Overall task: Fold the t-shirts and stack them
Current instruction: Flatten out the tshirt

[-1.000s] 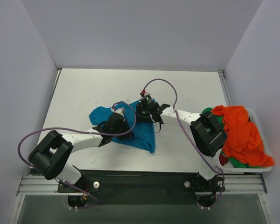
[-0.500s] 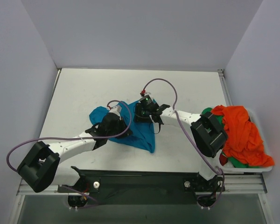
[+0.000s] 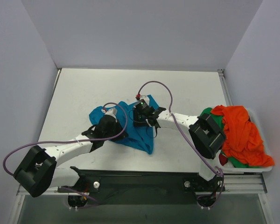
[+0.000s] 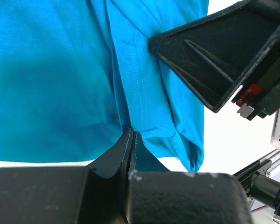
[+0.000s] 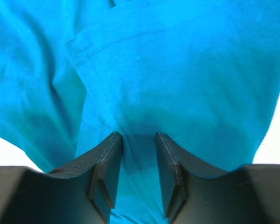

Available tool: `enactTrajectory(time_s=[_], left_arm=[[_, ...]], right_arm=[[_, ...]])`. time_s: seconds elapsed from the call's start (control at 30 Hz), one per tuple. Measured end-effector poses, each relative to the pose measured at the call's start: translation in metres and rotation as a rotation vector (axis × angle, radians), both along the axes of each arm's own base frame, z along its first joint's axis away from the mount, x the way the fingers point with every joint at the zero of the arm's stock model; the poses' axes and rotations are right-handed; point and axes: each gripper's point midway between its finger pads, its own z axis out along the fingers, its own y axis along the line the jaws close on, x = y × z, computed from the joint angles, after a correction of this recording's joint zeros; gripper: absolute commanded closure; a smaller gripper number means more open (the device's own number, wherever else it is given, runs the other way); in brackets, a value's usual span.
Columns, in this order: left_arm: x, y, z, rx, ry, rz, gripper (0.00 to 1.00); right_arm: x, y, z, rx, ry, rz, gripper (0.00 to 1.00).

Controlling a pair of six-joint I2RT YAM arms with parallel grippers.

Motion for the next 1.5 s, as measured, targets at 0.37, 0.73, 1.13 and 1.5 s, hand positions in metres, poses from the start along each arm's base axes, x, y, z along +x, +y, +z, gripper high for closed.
enactTrajectory(time_s=[0.37,0.73,1.13,1.5], left_arm=[[0.003,0.006,0.007,-0.011,-0.014,0.019,1.0],[0.006,0.024,0.043,-0.042,-0.057,0.071,0.92],[-0.007,-0.001,-0.014,0.086,0.093,-0.033,0.4],[0.001,-0.016,-0.02,0.064,0.061,-0.059,0.47]], right_arm=[[0.006,-0.014,-0.003,-0.035,0.0,-0.038,1.0],[0.024,-0.09,0.068,0.011,-0.084,-0.262,1.0],[-0.002,-0.12,0.047,-0.026,-0.022,-0.326,1.0],[-0.012,-0.135,0.042,-0.037,-0.011,-0.36,1.0]])
